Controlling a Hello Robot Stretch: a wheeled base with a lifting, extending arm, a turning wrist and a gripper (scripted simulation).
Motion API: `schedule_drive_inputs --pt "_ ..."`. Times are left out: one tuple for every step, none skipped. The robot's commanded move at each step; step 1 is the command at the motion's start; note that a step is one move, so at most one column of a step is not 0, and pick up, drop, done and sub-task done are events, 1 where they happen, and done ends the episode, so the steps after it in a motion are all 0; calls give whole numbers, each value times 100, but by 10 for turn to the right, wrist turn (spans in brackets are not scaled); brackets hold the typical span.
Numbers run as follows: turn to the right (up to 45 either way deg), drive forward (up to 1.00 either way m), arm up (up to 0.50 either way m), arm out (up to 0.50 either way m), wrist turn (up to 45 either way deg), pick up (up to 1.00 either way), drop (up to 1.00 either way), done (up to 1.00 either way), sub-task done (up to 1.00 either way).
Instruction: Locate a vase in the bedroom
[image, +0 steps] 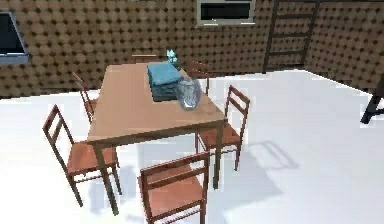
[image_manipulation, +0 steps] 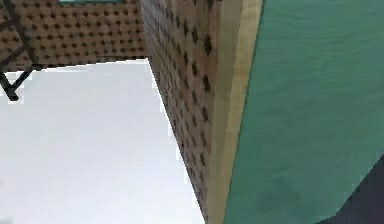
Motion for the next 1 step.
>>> schedule_drive_inputs --pt "0 15 0 0 0 0 0 0 0"
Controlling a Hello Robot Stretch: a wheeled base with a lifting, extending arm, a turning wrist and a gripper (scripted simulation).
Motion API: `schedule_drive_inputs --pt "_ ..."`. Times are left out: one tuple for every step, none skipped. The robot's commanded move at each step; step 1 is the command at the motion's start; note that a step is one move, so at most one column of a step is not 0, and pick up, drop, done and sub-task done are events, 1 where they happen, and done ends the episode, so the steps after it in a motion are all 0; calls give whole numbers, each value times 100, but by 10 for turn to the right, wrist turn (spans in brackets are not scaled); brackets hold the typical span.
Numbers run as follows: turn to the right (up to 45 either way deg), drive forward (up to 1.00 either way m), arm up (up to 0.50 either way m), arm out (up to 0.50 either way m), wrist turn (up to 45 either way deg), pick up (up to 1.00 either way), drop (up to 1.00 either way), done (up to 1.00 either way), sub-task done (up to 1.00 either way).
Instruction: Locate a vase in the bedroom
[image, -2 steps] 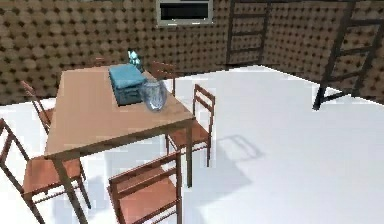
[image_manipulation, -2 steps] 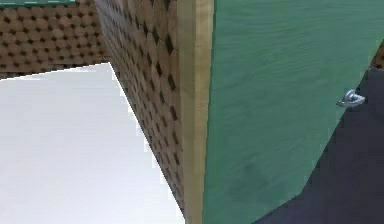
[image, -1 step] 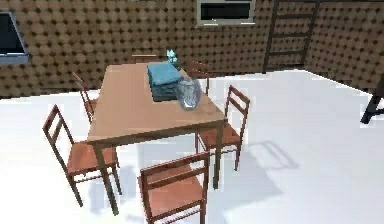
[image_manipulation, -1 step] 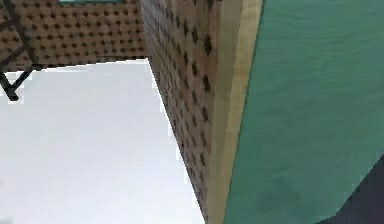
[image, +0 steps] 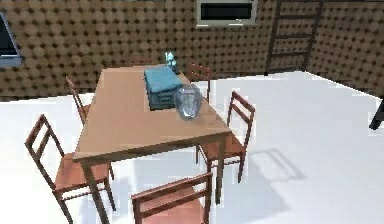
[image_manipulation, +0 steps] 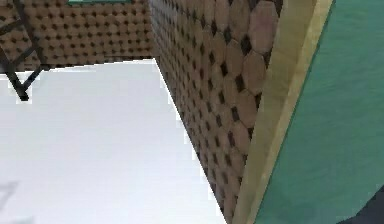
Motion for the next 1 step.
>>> schedule_drive_inputs --pt "0 0 0 0 0 0 0 100 0"
